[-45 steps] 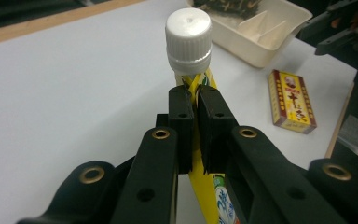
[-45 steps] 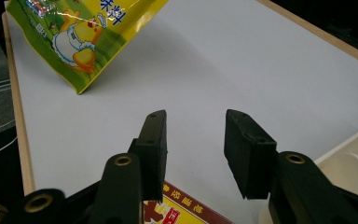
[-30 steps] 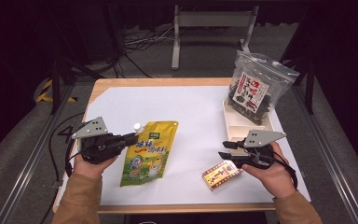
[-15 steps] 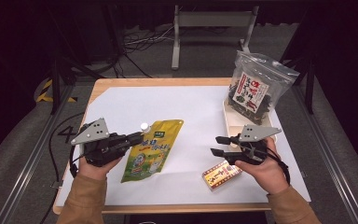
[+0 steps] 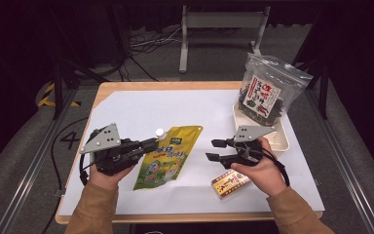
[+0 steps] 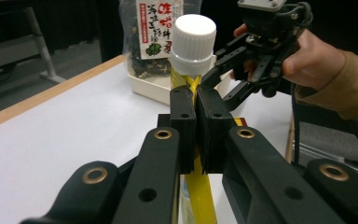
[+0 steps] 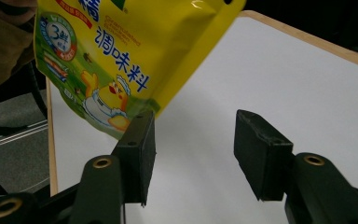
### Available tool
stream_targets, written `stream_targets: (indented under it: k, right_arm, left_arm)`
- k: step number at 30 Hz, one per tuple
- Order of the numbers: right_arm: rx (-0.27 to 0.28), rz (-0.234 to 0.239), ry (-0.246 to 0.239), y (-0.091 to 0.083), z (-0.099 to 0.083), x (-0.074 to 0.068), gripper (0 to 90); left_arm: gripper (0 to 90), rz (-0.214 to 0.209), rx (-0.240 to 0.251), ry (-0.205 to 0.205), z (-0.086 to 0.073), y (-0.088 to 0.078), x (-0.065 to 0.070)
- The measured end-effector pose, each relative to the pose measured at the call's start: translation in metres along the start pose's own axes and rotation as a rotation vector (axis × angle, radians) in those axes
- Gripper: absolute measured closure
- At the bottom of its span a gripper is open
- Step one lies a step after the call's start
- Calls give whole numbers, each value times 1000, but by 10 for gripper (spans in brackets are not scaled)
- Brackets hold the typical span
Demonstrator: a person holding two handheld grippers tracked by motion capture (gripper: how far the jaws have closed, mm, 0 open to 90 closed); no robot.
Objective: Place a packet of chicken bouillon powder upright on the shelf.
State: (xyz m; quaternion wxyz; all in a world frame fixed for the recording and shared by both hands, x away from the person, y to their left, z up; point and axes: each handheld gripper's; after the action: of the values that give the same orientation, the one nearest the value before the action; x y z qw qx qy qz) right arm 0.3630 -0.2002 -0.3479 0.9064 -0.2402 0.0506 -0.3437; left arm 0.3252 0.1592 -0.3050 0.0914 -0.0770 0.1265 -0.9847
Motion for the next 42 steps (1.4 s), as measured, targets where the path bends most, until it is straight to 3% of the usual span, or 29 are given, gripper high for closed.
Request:
stream_targets:
  k: [12, 15, 21, 27, 33, 42]
  right_arm:
    - [-4, 83, 26, 27, 1, -15, 436]
    - [6, 105, 35, 30, 1, -16, 420]
    - [52, 180, 58, 35, -1, -16, 416]
    - [71, 194, 43, 30, 0, -14, 641]
    - [83, 224, 46, 20, 3, -12, 793]
    - [64, 165, 22, 7, 9, -14, 824]
  left_arm:
    - [864, -35, -14, 34, 3, 16, 6]
    - [864, -42, -1, 61, 3, 16, 8]
    - [864, -48, 8, 71, 3, 18, 10]
    - [863, -54, 21, 78, -1, 15, 7]
    - [857, -50, 38, 79, -3, 13, 6]
    - [828, -34, 51, 76, -7, 15, 3]
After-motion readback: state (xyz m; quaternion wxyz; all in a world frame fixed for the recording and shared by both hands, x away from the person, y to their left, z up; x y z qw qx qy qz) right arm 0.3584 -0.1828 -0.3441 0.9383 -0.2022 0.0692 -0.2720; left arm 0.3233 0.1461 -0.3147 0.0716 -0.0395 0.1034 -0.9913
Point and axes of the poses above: each handheld gripper's, and its own axes: y roughly forward along the jaws, z roughly out of its top, x roughly to its right, and after that the axes turned 15 degrees about -z, right-handed
